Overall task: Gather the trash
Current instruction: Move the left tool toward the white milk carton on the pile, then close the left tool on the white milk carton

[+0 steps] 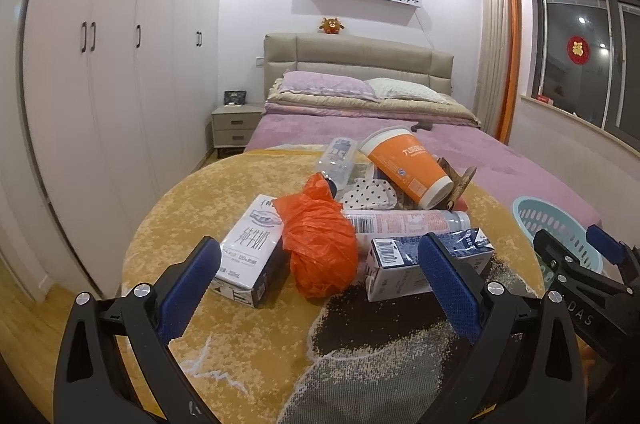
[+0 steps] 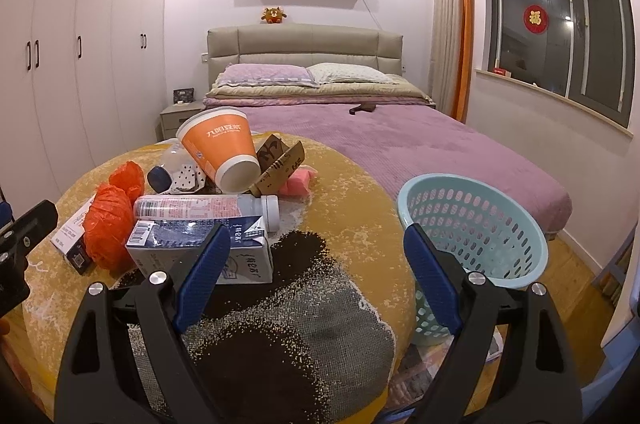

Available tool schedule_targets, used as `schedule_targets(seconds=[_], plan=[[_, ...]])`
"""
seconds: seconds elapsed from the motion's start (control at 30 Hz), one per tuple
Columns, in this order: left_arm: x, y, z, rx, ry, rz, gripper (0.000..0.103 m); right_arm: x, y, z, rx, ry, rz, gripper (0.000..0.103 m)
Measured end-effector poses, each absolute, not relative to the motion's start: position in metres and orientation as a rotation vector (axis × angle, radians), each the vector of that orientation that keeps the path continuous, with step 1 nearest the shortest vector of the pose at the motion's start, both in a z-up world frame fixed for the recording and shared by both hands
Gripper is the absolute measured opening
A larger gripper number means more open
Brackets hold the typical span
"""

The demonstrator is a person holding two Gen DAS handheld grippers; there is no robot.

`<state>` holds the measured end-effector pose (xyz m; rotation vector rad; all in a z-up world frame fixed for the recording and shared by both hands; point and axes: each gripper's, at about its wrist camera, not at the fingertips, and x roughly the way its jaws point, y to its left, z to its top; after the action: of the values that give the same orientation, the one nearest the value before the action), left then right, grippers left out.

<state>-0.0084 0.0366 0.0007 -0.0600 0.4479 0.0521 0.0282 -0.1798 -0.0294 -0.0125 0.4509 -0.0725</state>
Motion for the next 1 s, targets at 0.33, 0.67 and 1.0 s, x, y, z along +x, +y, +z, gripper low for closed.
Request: schedule_targets(seconds=[0.33, 0.67, 1.0], plan=[[-0.009, 0.051, -0.002, -0.054, 0.439, 0.052, 0.096, 0.026, -0.179, -0.029, -0.016, 0.426, -0.069, 0.084], [0.024, 0.111, -0.004, -0.111, 0.542, -0.010, 0.094, 0.048, -0.176, -0.025, -0.010, 0.449, 0.014, 0.053], [0.091, 0.130, -0.053, -0.151, 0.832, -0.126, 0.071, 0.106, -0.182, -0.044, 0.073, 0.608, 0.148, 0.054]])
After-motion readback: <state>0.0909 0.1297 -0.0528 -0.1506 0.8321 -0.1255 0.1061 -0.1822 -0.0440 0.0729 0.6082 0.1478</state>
